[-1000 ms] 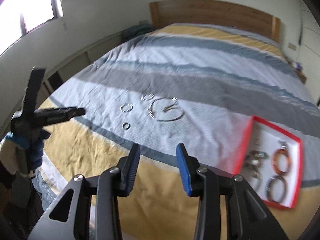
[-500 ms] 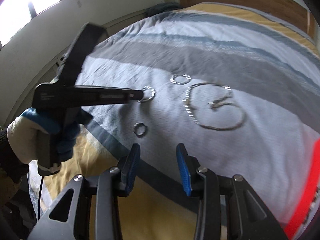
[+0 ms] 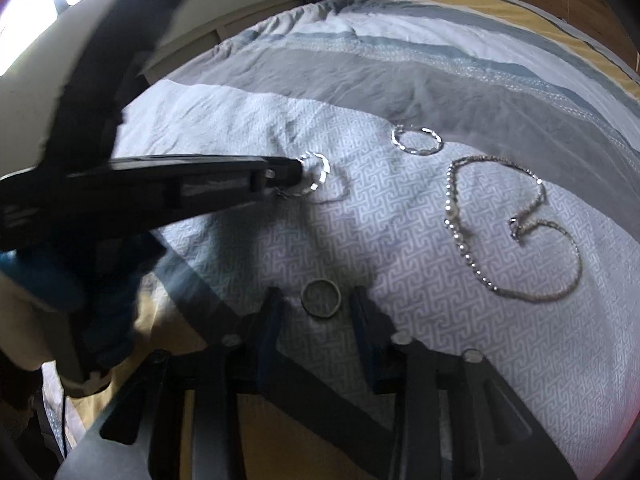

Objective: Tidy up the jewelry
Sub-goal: 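Grasp a twisted silver hoop earring with the left tool while the right tool grasps a small silver ring, then carry the hoop earring and small ring over the red box with both tools, then lower the hoop and ring into the box and open both tools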

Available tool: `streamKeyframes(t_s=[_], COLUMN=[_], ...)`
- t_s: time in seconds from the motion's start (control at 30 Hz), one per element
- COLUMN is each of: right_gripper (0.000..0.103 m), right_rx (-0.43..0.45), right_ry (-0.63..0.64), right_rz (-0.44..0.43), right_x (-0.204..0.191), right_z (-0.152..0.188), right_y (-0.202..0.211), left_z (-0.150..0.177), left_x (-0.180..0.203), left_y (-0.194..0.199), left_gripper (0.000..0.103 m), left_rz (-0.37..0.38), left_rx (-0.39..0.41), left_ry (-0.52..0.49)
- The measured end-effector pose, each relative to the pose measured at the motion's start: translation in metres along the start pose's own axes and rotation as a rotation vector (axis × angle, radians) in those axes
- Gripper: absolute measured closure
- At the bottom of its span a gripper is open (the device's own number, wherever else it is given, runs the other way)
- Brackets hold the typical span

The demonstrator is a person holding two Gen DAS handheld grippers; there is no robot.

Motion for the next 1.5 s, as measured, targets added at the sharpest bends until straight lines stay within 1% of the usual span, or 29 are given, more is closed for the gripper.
streamKeyframes(t_s=[0.2, 0.33, 0.47, 0.57, 0.7, 0.87, 0.9, 0.97, 1.0, 1.1, 1.2, 1.33, 1.5], right_gripper=[0.084, 0.084, 0.084, 0.084, 0.084, 0.084, 0.084, 0.084, 0.084, 0.084, 0.084, 0.084, 0.084], right_rx=[-0.013, 0.028, 0.088, 0.121, 0.162, 0.185, 0.186, 0.183, 0.177, 0.158, 0.129, 0.089, 0.047], right_ry=[-0.03, -0.035, -0.071, -0.093, -0.142, -0.22, -0.234, -0.26, -0.277, -0.315, -0.352, -0.381, -0.381], right_rz=[0.0, 0.017, 0.049, 0.088, 0.154, 0.248, 0.263, 0.294, 0.312, 0.339, 0.35, 0.349, 0.34], right_x=[0.0, -0.004, 0.011, 0.027, 0.066, 0.129, 0.14, 0.162, 0.176, 0.208, 0.237, 0.262, 0.282], right_z=[0.006, 0.015, 0.029, 0.041, 0.065, 0.105, 0.113, 0.129, 0.139, 0.161, 0.182, 0.202, 0.212], right_y=[0.017, 0.055, 0.105, 0.14, 0.191, 0.244, 0.252, 0.265, 0.271, 0.279, 0.275, 0.262, 0.246], left_z=[0.008, 0.014, 0.02, 0.022, 0.029, 0.039, 0.043, 0.052, 0.057, 0.073, 0.089, 0.108, 0.121], left_x=[-0.005, 0.001, 0.022, 0.052, 0.107, 0.192, 0.215, 0.248, 0.27, 0.315, 0.357, 0.389, 0.409], left_y=[0.023, 0.045, 0.073, 0.089, 0.103, 0.104, 0.101, 0.097, 0.093, 0.08, 0.063, 0.043, 0.014], left_gripper=[0.098, 0.098, 0.098, 0.098, 0.098, 0.098, 0.098, 0.098, 0.098, 0.098, 0.098, 0.098, 0.098], left_rz=[-0.03, -0.041, -0.04, -0.017, 0.037, 0.122, 0.143, 0.171, 0.189, 0.218, 0.239, 0.233, 0.205], left_rx=[0.009, 0.022, 0.042, 0.06, 0.074, 0.07, 0.064, 0.053, 0.043, 0.011, -0.032, -0.08, -0.139], left_ry=[0.004, -0.001, -0.027, -0.056, -0.113, -0.197, -0.225, -0.261, -0.287, -0.343, -0.401, -0.457, -0.48])
Point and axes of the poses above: each gripper's, at about its wrist camera, not at the fingertips, and y roughly against the way its jaws point, x to its right, z to its underside, the point moved 2 cm from there along -y, roughly the way its jaws point
